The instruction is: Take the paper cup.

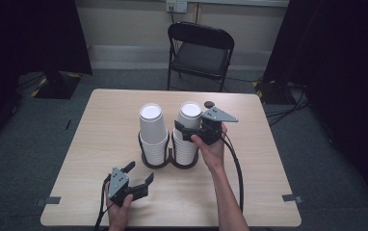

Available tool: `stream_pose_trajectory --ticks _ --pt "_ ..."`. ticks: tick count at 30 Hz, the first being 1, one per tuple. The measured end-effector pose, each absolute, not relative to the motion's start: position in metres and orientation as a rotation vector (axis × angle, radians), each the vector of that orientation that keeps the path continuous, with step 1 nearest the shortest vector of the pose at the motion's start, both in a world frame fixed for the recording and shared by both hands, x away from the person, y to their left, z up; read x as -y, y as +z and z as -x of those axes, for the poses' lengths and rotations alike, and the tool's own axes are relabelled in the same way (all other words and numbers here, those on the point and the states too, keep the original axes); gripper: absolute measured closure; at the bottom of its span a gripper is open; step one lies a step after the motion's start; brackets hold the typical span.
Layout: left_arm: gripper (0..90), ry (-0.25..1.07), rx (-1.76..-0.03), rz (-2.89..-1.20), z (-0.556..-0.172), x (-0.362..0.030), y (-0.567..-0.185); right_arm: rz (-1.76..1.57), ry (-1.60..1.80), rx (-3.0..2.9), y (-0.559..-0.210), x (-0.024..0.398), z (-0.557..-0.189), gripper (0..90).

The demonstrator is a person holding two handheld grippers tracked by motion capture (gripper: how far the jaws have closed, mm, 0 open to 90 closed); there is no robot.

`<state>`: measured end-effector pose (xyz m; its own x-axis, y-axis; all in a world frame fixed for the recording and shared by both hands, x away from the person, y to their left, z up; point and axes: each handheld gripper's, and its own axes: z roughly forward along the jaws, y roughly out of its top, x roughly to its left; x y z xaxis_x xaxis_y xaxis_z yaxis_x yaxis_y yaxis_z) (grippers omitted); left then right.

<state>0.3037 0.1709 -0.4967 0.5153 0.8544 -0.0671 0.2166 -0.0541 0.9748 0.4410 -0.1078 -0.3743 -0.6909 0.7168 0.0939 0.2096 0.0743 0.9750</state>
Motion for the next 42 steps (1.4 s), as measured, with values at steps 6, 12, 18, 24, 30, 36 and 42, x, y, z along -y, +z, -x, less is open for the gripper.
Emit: stream_pose_trajectory --ticks 6,12,18,24,30,36,42 --pt "18.4 0.672 -0.945 -1.574 -0.304 -0.171 -0.497 -0.934 1.64 -1.964 -0.385 0.106 -0.442 12.1" --pt "18.5 0.674 -0.946 -1.576 -0.304 -0.171 -0.497 -0.935 1.631 -1.96 -0.39 0.106 -0.441 11.3" --pt "18.5 0.679 -0.944 -1.58 -0.304 -0.171 -0.497 -0.92 1.617 -1.955 -0.391 0.105 -0.44 11.3" --pt "18.5 0.676 -0.946 -1.576 -0.304 -0.171 -0.497 -0.931 1.61 -1.952 -0.392 0.105 -0.441 11.5" --pt "18.5 0.677 -0.946 -1.576 -0.304 -0.171 -0.497 -0.928 1.598 -1.951 -0.392 0.104 -0.441 11.8" --pt "18.5 0.674 -0.947 -1.58 -0.304 -0.17 -0.497 -0.903 1.588 -1.961 -0.388 0.104 -0.44 13.5" --pt "18.5 0.677 -0.946 -1.581 -0.304 -0.171 -0.497 -0.896 1.614 -1.947 -0.384 0.106 -0.439 14.0"
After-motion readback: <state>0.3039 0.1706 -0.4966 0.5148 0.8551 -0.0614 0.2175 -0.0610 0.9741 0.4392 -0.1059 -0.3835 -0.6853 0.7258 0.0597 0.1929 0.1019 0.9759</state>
